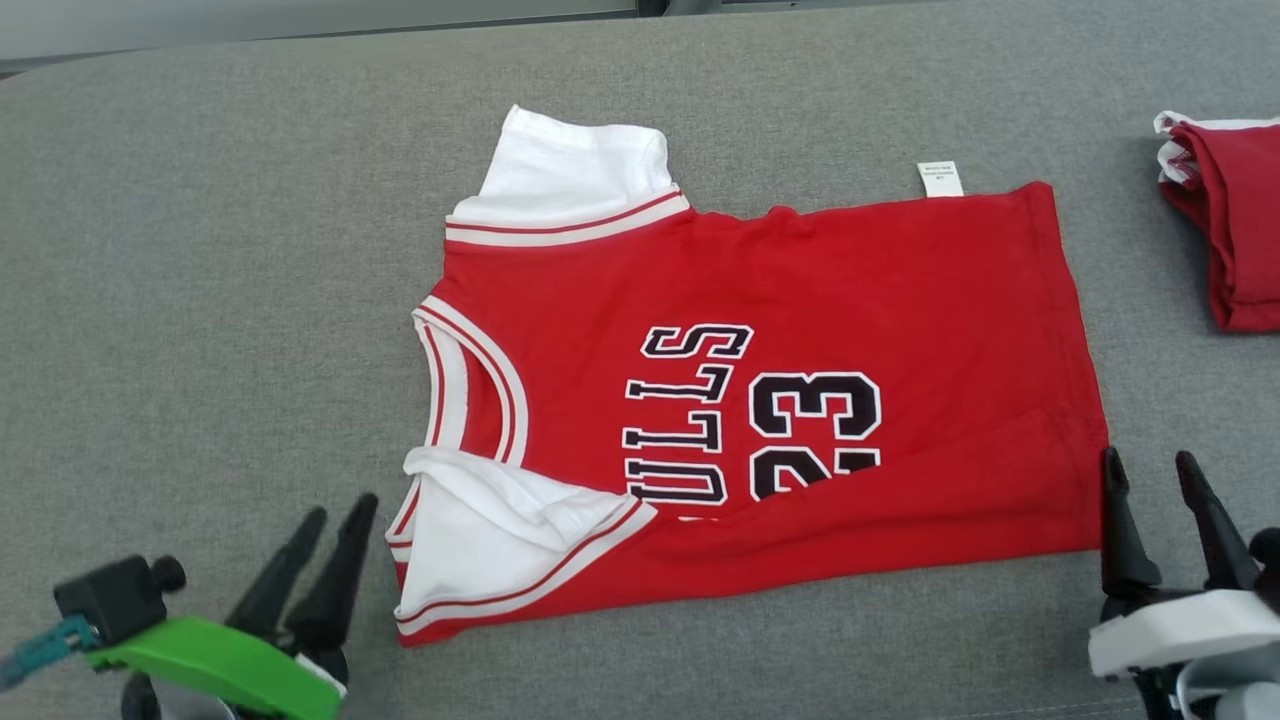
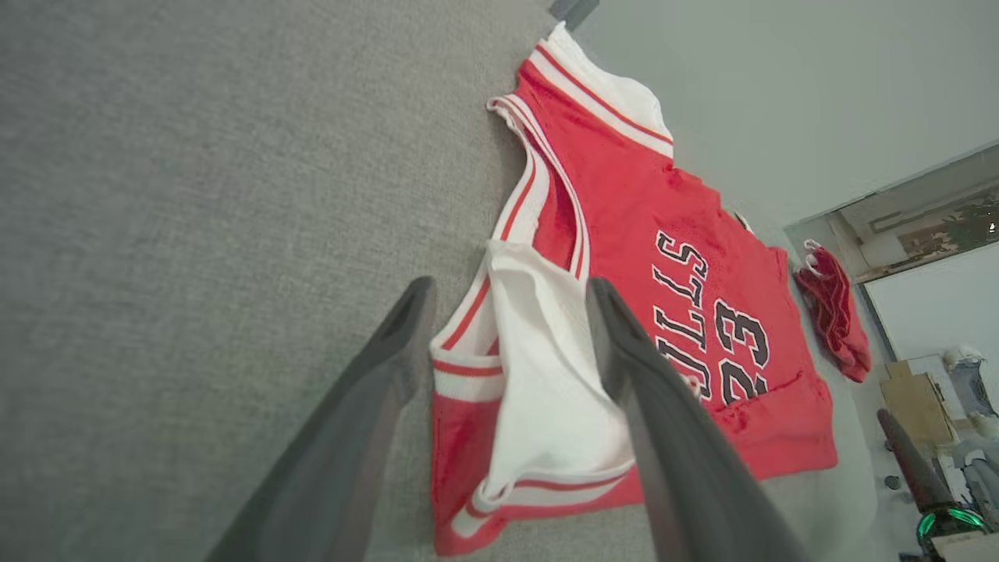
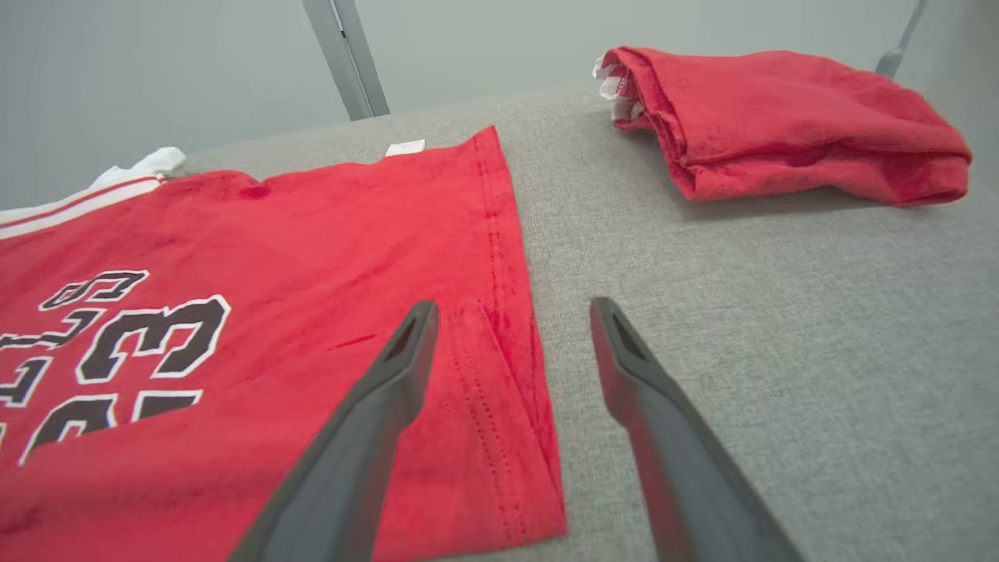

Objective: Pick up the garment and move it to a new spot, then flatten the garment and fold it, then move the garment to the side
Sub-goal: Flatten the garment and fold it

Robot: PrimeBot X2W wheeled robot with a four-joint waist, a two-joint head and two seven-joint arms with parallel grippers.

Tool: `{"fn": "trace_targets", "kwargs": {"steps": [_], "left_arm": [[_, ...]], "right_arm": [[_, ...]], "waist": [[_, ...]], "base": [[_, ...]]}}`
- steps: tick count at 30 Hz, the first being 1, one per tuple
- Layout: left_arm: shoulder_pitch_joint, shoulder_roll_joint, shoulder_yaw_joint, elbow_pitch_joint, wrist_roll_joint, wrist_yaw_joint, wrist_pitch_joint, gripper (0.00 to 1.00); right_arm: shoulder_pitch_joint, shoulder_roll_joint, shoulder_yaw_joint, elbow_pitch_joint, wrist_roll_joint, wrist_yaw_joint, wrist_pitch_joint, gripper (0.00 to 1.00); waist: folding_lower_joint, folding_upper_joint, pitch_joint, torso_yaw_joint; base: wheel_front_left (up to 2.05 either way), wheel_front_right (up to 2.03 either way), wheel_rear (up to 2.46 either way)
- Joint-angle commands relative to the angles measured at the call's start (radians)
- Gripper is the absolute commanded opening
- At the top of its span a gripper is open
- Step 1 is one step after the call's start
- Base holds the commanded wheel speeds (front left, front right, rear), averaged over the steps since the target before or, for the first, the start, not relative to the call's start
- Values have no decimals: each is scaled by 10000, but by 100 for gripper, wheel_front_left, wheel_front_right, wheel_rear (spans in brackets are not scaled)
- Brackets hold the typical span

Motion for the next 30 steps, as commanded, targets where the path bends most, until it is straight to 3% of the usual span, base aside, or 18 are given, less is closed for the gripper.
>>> {"fn": "trace_targets", "kwargs": {"steps": [1, 4, 9, 13, 19, 24, 30], "left_arm": [[-394, 101, 127, 1, 257, 78, -68, 100], [-1182, 142, 289, 148, 643, 96, -23, 100], [-3286, 402, 261, 758, 1176, -350, 922, 100], [-5366, 661, 57, 1455, 1402, -922, 2427, 100], [-8267, 531, -678, 2351, 1412, -1574, 5016, 100], [-9987, 451, -1549, 3310, 1729, -1702, 6450, 100], [-11247, 716, -2717, 4144, 2519, -1711, 6756, 100]], "right_arm": [[-266, 87, 79, 37, -156, -12, -26, 100], [-714, 280, 381, 162, -406, -12, -26, 100], [-1422, 360, 761, 342, -693, -12, -26, 100], [-1992, 466, 997, 357, -918, -12, -26, 100], [-2690, 618, 1248, 260, -1078, -12, -26, 100], [-3120, 751, 1531, 241, -1170, -12, -26, 100], [-3453, 971, 1749, 79, -1211, -12, -27, 100]], "waist": [[0, 0, 6, -31], [0, 0, 78, -83], [0, 0, 484, -225], [0, 0, 1006, -455], [0, 0, 1724, -907], [0, 0, 2266, -1367], [0, 0, 2859, -2072]], "base": [[0, 0, 0], [0, 0, 0], [0, 0, 0], [0, 0, 0], [0, 0, 0], [0, 0, 0], [0, 0, 0]]}}
